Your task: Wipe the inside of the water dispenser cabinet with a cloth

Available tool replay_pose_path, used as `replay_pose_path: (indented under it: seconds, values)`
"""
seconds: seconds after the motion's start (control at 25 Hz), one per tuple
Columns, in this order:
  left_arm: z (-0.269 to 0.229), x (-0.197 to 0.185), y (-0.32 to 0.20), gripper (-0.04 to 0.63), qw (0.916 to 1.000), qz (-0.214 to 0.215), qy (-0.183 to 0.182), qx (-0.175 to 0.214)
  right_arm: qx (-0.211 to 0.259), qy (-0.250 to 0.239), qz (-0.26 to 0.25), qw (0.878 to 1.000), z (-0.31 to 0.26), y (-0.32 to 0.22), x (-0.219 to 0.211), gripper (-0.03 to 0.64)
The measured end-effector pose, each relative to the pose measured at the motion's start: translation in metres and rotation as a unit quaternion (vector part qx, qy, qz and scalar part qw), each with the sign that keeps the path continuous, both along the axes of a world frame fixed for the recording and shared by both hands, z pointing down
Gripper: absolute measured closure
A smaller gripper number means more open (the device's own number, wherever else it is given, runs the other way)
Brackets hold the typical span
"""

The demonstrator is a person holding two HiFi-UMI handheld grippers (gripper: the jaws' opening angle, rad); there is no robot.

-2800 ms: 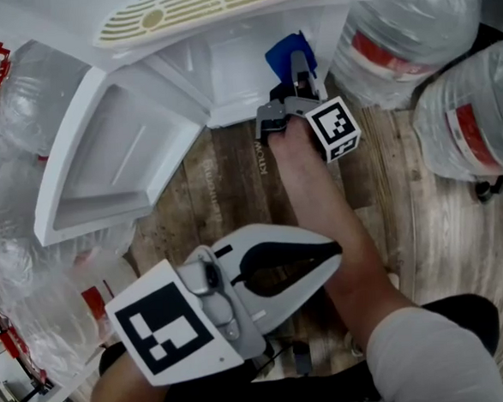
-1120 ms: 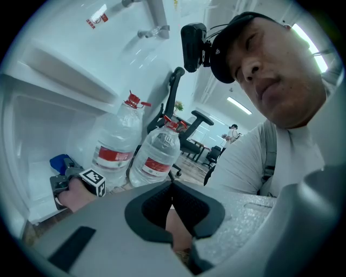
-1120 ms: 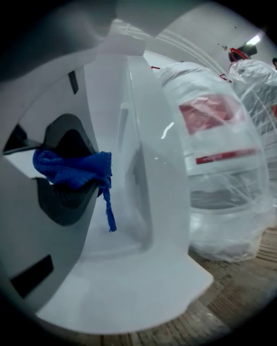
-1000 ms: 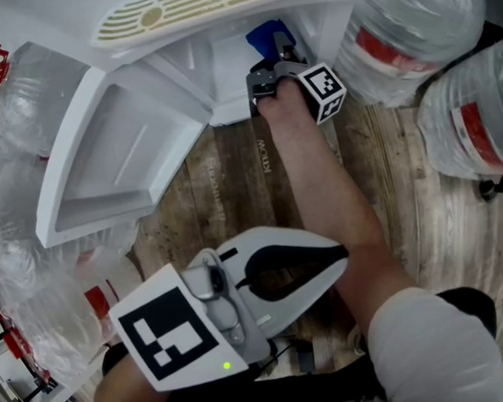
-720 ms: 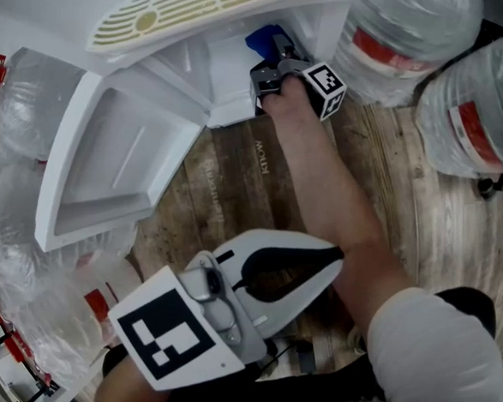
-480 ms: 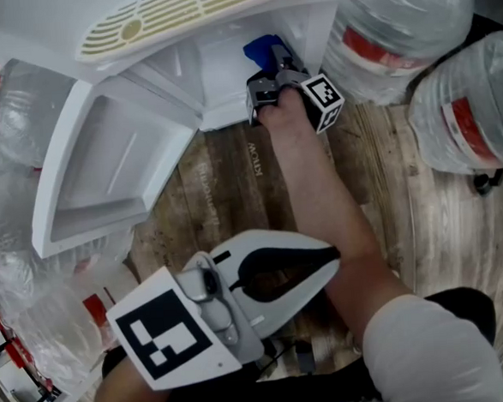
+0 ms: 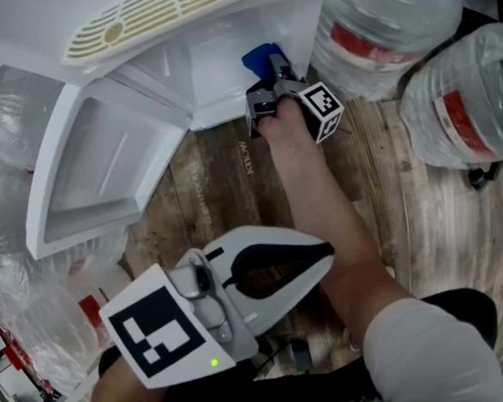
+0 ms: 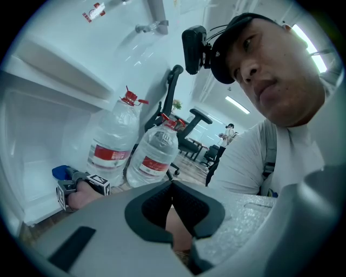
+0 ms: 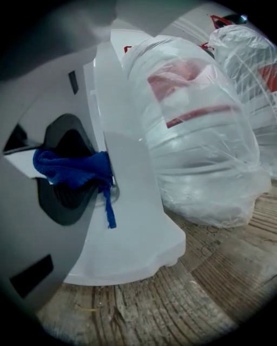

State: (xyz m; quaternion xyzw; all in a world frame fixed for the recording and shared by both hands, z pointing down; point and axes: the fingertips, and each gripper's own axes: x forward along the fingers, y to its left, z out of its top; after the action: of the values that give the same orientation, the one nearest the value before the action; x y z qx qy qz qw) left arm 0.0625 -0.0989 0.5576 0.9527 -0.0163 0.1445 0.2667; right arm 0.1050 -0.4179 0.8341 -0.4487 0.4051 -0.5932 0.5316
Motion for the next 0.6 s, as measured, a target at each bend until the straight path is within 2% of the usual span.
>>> replay_pose_path:
  seconds: [0.6]
  values:
    - [-0.005, 0.008, 0.0, 0.597, 0.9999, -0.001, 0.012, -0.004, -0.018, 0.067, -0.052, 0.996, 0.018, 0.036, 0.007, 0.54]
